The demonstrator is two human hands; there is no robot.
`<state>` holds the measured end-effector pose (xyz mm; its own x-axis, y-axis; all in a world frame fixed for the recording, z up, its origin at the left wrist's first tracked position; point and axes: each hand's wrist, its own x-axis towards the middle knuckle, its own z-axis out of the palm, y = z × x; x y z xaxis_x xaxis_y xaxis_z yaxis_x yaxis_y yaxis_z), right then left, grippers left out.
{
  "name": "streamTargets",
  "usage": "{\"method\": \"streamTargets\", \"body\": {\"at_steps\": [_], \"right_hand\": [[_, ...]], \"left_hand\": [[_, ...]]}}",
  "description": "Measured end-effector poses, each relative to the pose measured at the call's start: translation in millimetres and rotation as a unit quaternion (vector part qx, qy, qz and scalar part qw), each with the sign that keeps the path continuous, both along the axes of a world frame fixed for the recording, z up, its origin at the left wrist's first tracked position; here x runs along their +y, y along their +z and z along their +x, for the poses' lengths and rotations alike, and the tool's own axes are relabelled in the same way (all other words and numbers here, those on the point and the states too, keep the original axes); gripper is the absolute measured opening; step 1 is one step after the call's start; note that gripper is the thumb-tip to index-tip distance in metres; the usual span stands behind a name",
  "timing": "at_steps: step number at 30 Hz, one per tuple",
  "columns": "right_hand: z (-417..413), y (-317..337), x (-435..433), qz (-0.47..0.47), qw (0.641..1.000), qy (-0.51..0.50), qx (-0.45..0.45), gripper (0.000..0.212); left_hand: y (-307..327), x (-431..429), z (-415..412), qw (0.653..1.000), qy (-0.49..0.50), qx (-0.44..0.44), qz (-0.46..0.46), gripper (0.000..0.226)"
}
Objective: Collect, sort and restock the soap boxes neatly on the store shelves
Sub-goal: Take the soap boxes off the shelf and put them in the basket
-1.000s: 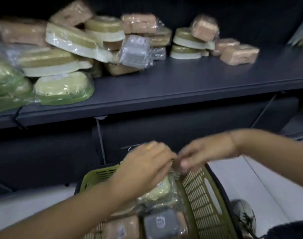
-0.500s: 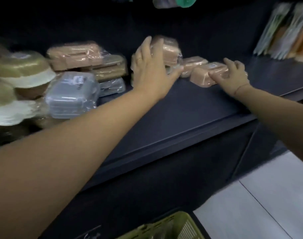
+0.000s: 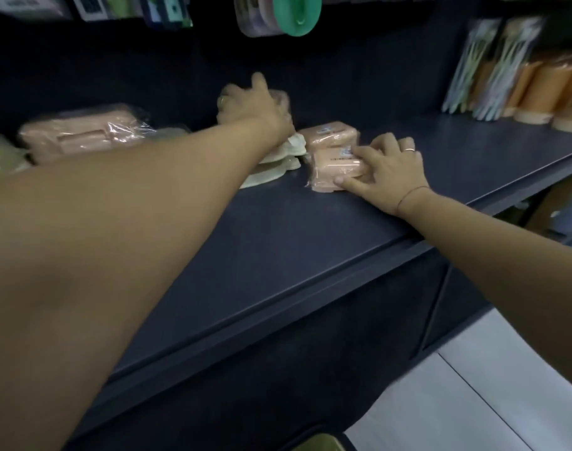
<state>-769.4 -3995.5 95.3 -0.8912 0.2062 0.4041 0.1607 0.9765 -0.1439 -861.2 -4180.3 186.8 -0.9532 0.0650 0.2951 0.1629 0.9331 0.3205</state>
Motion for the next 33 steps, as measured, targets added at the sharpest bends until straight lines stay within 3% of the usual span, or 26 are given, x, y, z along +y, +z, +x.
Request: {"method": "streamTargets", "body": {"at_steps": [4, 6, 9, 13, 15, 17, 19, 21, 25, 27, 30, 33], "right_hand": [[28, 2, -4, -0.054, 0.996, 0.054, -0.039, 0.070], [41, 11, -2, -0.123, 0.984, 0.093, -0.093, 0.072], [58, 24, -6, -0.097, 0.982, 0.080, -0.140, 0.083], [98, 22, -36, -0.073, 0.991, 0.055, -0.095, 0.078], [135, 19, -57, -0.107, 0.986, 0.113, -0.064, 0.075], [183, 10, -86, -0.159, 0.963, 0.214, -0.043, 0.078], [235, -5, -118, -0.220, 0.927, 0.293, -0.076, 0.077], [279, -28, -145, -0.247, 0.890, 0.336, -0.183, 0.074], [335, -104, -181, -0.136, 0.811, 0.320, -0.470, 0.076], [356, -147, -198, -0.094, 0.804, 0.294, -0.509, 0.076], [371, -199, -223, -0.052, 0.825, 0.284, -0.486, 0.081], [372, -231, -242, -0.118, 0.864, 0.197, -0.449, 0.089]], "left_hand": [[0, -35, 45, 0.999, -0.023, -0.004, 0.047, 0.084], [0, -55, 90, 0.994, -0.066, 0.028, 0.085, 0.079], [-9, -101, 189, 0.971, -0.155, 0.062, 0.171, 0.077], [-63, -189, 323, 0.951, -0.193, 0.017, 0.239, 0.077], [-103, -234, 382, 0.954, -0.169, -0.051, 0.244, 0.081], [-142, -271, 430, 0.955, -0.166, -0.130, 0.210, 0.086], [-181, -300, 465, 0.948, -0.196, -0.207, 0.141, 0.090], [-220, -323, 484, 0.931, -0.229, -0.278, 0.053, 0.087], [-287, -341, 497, 0.902, -0.248, -0.348, -0.070, 0.083], [-310, -345, 494, 0.903, -0.235, -0.341, -0.110, 0.083], [-332, -353, 486, 0.914, -0.210, -0.305, -0.168, 0.078], [-343, -355, 486, 0.912, -0.192, -0.294, -0.213, 0.079]]}}
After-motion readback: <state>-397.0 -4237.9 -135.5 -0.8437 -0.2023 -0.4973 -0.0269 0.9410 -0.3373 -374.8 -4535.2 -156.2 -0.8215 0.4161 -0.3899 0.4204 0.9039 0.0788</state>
